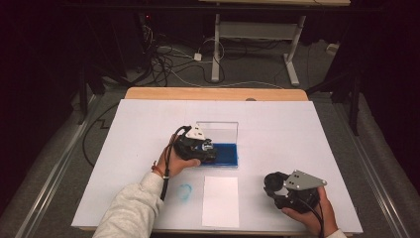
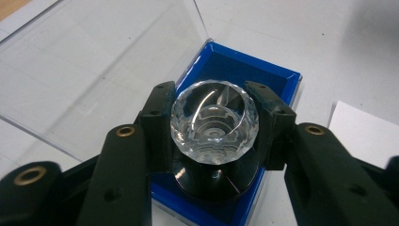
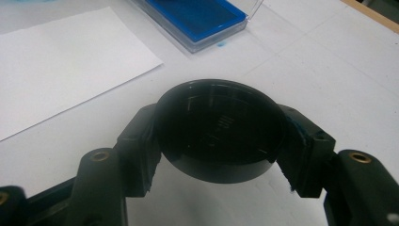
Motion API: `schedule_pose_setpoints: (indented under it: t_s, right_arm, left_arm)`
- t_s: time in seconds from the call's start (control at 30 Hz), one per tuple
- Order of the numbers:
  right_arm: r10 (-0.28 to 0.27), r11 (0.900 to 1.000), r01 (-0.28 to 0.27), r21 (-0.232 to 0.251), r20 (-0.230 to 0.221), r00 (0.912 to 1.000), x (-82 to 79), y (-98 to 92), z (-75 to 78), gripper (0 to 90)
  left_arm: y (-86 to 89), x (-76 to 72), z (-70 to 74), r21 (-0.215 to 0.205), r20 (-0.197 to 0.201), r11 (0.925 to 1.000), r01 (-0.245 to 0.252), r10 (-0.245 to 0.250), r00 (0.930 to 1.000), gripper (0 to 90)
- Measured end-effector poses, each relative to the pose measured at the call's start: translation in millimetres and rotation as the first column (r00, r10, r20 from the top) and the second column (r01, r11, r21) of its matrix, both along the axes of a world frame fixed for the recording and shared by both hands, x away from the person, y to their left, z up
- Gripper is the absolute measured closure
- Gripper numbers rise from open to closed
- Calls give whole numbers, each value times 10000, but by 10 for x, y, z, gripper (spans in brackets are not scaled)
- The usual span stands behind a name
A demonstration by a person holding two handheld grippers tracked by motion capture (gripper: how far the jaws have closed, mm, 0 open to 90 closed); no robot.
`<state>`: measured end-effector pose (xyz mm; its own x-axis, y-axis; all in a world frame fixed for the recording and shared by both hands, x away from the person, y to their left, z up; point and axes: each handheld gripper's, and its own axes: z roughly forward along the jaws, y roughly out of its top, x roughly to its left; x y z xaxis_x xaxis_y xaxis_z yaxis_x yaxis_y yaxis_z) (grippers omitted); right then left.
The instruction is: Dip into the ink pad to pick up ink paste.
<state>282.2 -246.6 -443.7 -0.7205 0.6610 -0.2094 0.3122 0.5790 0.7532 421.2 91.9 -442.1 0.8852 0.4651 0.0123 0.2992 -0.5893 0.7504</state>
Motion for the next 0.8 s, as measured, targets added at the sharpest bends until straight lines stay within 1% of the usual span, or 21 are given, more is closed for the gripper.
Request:
schedule_pose_setpoints:
  t_s: [0.03,0.1,0.17,0.23,0.3,0.33,0.37,0.47,0.5,0.57,0.63,0.73,0.8]
  right_arm:
    - [5,10000,-5,12,-2,10000,-2,2,0,382]
    - [11,10000,-11,25,8,10000,-1,1,1,382]
    - [-7,10000,7,35,-4,10000,3,0,-2,382]
    - [-27,10000,28,32,-49,10000,7,-1,-7,382]
    - [-36,10000,36,41,-77,10000,8,0,-9,382]
    - [-42,10000,42,57,-72,10000,9,0,-10,382]
    - [-34,10000,34,59,-79,10000,12,-1,-12,382]
    - [-34,10000,34,27,-106,9999,7,-8,-12,382]
    - [-44,10000,44,37,-36,10000,4,-8,-5,382]
    - [-41,10000,41,40,-28,10000,2,-5,-3,382]
    - [24,10000,-24,10,-4,10000,-1,0,-1,382]
    - [-21,10000,21,54,-19,10000,-7,0,4,382]
    - [-43,10000,43,50,-19,10000,-7,-2,3,382]
  left_arm:
    - [-3,4,3,1,3,10000,-16,16,10000,547]
    - [-22,13,15,116,152,9999,67,-69,9999,547]
    - [-42,37,22,39,163,10000,-44,43,9999,548]
    - [-52,56,24,-64,249,10000,-53,55,9997,548]
    - [-63,71,21,-136,206,9999,4,-1,9998,548]
    - [-66,77,12,-222,119,9997,86,-84,9999,548]
    - [-70,75,-1,-185,136,9998,107,-105,9999,548]
    - [-50,70,-11,-287,1,9996,5,-5,10000,548]
    - [-46,66,-10,-246,0,9997,-13,13,10000,547]
    - [-64,32,-14,-69,239,10000,-3,5,9997,548]
    - [-77,1,-22,-2,445,10000,-60,60,9990,547]
    - [-38,-6,-42,-258,347,9996,-111,120,9993,547]
    - [-27,-5,-38,-265,276,9996,-125,132,9995,547]
